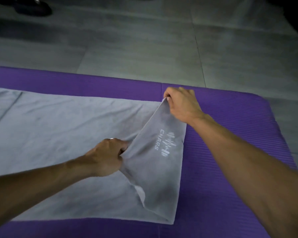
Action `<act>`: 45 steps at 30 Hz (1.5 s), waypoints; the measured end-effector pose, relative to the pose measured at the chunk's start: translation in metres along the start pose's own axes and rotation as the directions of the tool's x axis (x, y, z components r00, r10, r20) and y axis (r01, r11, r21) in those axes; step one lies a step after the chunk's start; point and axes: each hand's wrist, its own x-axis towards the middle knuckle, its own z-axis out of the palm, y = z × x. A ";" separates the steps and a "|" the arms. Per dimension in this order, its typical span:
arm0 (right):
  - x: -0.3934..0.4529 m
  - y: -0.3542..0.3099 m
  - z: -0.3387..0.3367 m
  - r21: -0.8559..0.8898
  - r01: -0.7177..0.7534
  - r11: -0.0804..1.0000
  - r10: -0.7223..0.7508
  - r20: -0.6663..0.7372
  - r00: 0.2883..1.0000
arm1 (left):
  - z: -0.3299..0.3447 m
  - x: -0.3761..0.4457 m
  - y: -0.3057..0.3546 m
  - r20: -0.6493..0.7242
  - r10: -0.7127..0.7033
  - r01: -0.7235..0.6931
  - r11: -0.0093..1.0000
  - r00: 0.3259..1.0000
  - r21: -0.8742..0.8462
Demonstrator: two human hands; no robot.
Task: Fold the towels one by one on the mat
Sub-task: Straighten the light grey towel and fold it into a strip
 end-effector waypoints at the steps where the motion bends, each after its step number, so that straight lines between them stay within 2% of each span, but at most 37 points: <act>1: 0.011 -0.016 0.001 -0.018 0.030 0.999 -0.030 0.020 0.999 | -0.006 -0.008 -0.015 -0.015 0.013 -0.013 1.000 1.000 0.006; 4: 0.039 -0.062 0.008 -0.046 0.101 0.994 -0.099 0.033 0.995 | -0.020 -0.034 -0.055 -0.058 0.003 -0.004 1.000 0.998 -0.021; 9: 0.073 -0.138 0.027 -0.060 0.211 0.976 -0.207 0.059 0.976 | -0.030 -0.082 -0.117 -0.233 -0.124 0.064 0.967 0.965 -0.246; 12: 0.092 -0.179 0.034 -0.105 0.303 0.947 -0.291 0.115 0.950 | -0.030 -0.107 -0.146 -0.329 -0.266 0.125 0.911 0.906 -0.392; 17: 0.128 -0.243 0.046 -0.129 0.451 0.883 -0.430 0.165 0.888 | -0.036 -0.130 -0.199 -0.521 -0.419 0.175 0.874 0.743 -0.453; 20: 0.148 -0.284 0.058 -0.126 0.484 0.866 -0.459 0.183 0.870 | -0.040 -0.144 -0.238 -0.517 -0.492 0.225 0.840 0.700 -0.494; 24: 0.174 -0.345 0.082 -0.107 0.521 0.847 -0.498 0.184 0.847 | -0.047 -0.167 -0.287 -0.505 -0.515 0.225 0.820 0.693 -0.527; 28: 0.201 -0.411 0.103 -0.110 0.563 0.819 -0.548 0.139 0.825 | -0.057 -0.184 -0.333 -0.518 -0.546 0.229 0.801 0.658 -0.554; 30: 0.214 -0.442 0.116 -0.116 0.581 0.806 -0.567 0.135 0.813 | -0.059 -0.190 -0.356 -0.509 -0.547 0.240 0.801 0.664 -0.549; 33: 0.231 -0.483 0.139 -0.143 0.615 0.776 -0.596 0.153 0.788 | -0.056 -0.197 -0.388 -0.482 -0.571 0.332 0.803 0.665 -0.495; 38: 0.244 -0.528 0.184 -0.226 0.615 0.755 -0.560 0.266 0.785 | -0.050 -0.201 -0.423 -0.361 -0.677 0.550 0.734 0.641 -0.400; 41: 0.244 -0.537 0.209 -0.275 0.605 0.747 -0.525 0.314 0.791 | -0.045 -0.199 -0.439 -0.338 -0.685 0.587 0.728 0.646 -0.353; 45: 0.246 -0.540 0.227 -0.346 0.572 0.744 -0.464 0.348 0.815 | -0.040 -0.193 -0.450 -0.344 -0.636 0.589 0.771 0.691 -0.243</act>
